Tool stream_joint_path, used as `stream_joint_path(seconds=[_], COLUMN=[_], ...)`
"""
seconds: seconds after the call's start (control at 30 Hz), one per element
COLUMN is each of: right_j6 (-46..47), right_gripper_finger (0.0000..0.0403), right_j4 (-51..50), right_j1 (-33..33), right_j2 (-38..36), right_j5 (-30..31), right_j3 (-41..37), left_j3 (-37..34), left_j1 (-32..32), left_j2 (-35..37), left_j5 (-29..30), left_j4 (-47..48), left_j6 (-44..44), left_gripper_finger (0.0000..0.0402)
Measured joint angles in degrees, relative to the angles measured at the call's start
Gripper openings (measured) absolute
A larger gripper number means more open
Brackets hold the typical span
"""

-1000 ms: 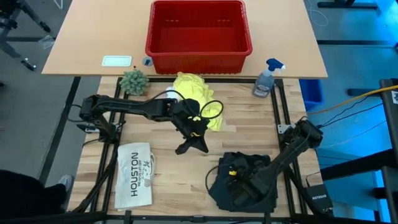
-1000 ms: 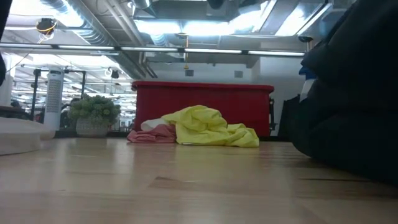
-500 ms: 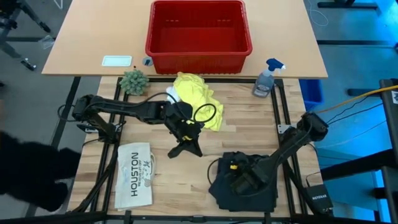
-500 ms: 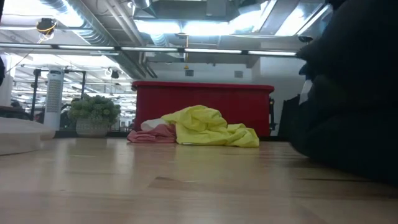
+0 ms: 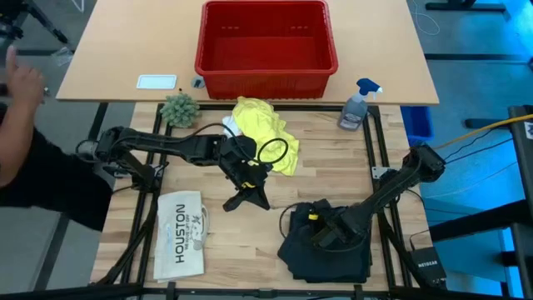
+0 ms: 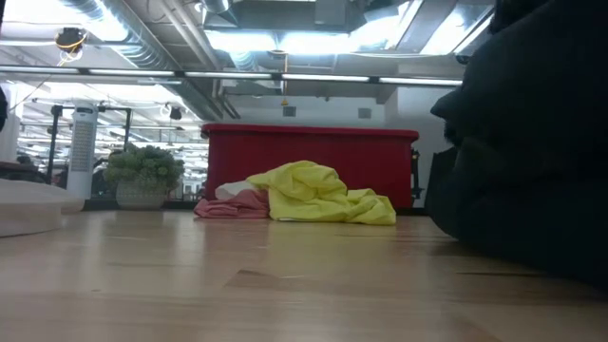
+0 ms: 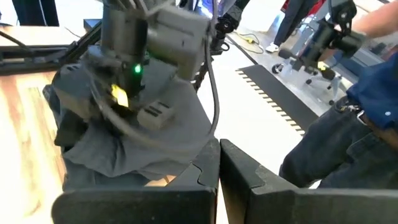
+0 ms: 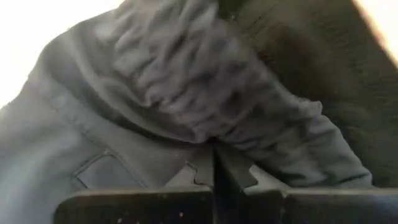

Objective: Fold laundry
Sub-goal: Stack the dark blue short on top of the black jean, then fold the yellow shirt

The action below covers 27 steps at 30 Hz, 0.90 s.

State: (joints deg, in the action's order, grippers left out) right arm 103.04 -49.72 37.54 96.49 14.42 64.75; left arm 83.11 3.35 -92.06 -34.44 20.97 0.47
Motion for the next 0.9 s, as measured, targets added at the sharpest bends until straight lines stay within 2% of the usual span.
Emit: stream_joint_path(seconds=[0.3,0.4,0.5,0.63,0.8,0.9], right_j6=[3.22,3.22,3.19,2.98,-0.04,-2.47], right_gripper_finger=[0.0001,0.0012,0.0043,0.0106,0.0186,0.0218], right_j4=[-2.03,-2.17,-2.0,-0.83,0.73,1.53], right_j1=[3.33,3.34,3.35,3.3,3.28,2.84], right_j2=[-8.44,-10.36,-12.43,-15.24,-17.86,-18.59], right_j5=[6.25,7.92,11.62,19.15,23.42,27.36], right_j3=[0.0,0.0,0.0,0.04,0.07,0.07], left_j3=[0.0,0.0,0.0,0.0,0.0,0.0], left_j1=[-2.88,-3.66,-4.27,-5.17,-5.83,-5.85], left_j2=[1.47,1.94,2.46,2.94,3.48,4.06], left_j5=[0.16,0.16,0.14,0.16,0.17,0.83], left_j4=[1.85,2.86,3.34,4.4,6.87,7.95], left_j6=[1.05,1.49,1.65,1.56,1.33,1.56], left_gripper_finger=[0.0,0.0,0.0,0.0,0.0,0.0])
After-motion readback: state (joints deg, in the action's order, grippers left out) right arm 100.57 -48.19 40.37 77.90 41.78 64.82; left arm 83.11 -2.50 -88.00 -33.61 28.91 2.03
